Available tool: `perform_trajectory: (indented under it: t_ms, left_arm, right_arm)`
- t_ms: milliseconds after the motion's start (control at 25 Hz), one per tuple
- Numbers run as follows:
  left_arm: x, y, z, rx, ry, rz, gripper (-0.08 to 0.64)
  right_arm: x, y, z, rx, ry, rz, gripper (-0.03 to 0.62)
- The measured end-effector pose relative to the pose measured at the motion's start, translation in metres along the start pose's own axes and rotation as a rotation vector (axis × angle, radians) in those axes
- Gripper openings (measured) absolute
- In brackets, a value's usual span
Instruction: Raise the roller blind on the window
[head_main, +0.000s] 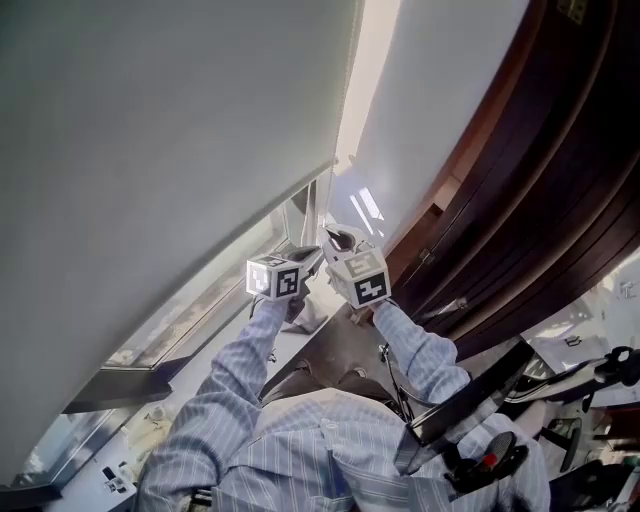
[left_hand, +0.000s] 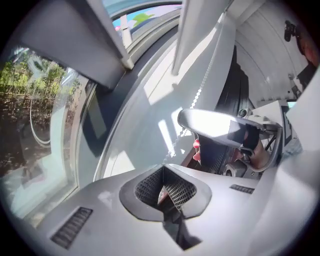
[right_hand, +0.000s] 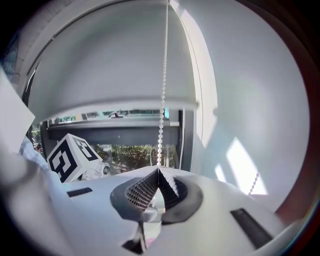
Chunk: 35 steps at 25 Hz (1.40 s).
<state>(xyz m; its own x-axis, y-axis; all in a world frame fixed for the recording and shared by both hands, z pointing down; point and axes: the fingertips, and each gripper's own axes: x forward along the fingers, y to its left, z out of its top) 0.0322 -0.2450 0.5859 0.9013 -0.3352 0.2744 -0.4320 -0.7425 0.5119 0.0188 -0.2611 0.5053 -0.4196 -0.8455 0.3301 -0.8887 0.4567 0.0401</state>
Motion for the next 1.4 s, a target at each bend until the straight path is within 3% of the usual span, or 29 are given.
perform_trajectory:
  t_ms: [120,280,320,360,520,600,760,920,1080,1160,1240,1400]
  left_arm:
    - [-0.005,0.002,-0.037,0.03,0.031,-0.004,0.006]
    - [-0.026,-0.007,-0.044,0.226,0.006,0.066,0.04]
    - [-0.035,-0.013,-0.035,0.279,-0.015,0.092,0.095]
    - [-0.045,-0.023,-0.022,0.326,-0.05,0.111,0.103]
    - [-0.079,-0.099,0.066,0.488,-0.228,0.083,0.103]
    - [-0.09,-0.136,0.119,0.527,-0.343,0.067,0.103]
    - [-0.094,-0.17,0.212,0.562,-0.508,0.068,0.103]
    - [-0.087,-0.17,0.261,0.579,-0.525,0.089,0.103]
    - [-0.082,-0.172,0.281,0.539,-0.522,0.058,0.09]
    - [-0.078,-0.173,0.284,0.476,-0.521,0.011,0.021]
    - [-0.077,-0.173,0.284,0.419,-0.534,-0.037,0.014]
    - [-0.086,-0.166,0.283,0.418,-0.609,-0.04,0.009]
  right_arm:
    - [0.004,0.002,-0.041,0.053,0.055,0.001,0.006]
    - [0.002,-0.003,-0.042,0.075,0.066,-0.018,0.006]
    - [0.004,-0.005,-0.041,0.07,0.066,-0.02,0.006]
    - [0.005,-0.008,-0.041,0.07,0.065,-0.02,0.006]
    - [0.003,-0.012,-0.042,0.084,0.054,-0.008,0.006]
    - [0.002,-0.01,-0.041,0.071,0.044,0.001,0.006]
    - [0.0,-0.004,-0.042,0.063,0.026,0.027,0.006]
    - [-0.005,0.002,-0.045,0.061,0.024,0.05,0.006]
    - [-0.008,0.002,-0.046,0.064,0.015,0.064,0.006]
    - [-0.01,0.001,-0.046,0.062,0.012,0.068,0.006]
    - [-0.011,-0.001,-0.046,0.064,0.005,0.065,0.006]
    - [-0.012,-0.002,-0.047,0.059,-0.026,0.058,0.006]
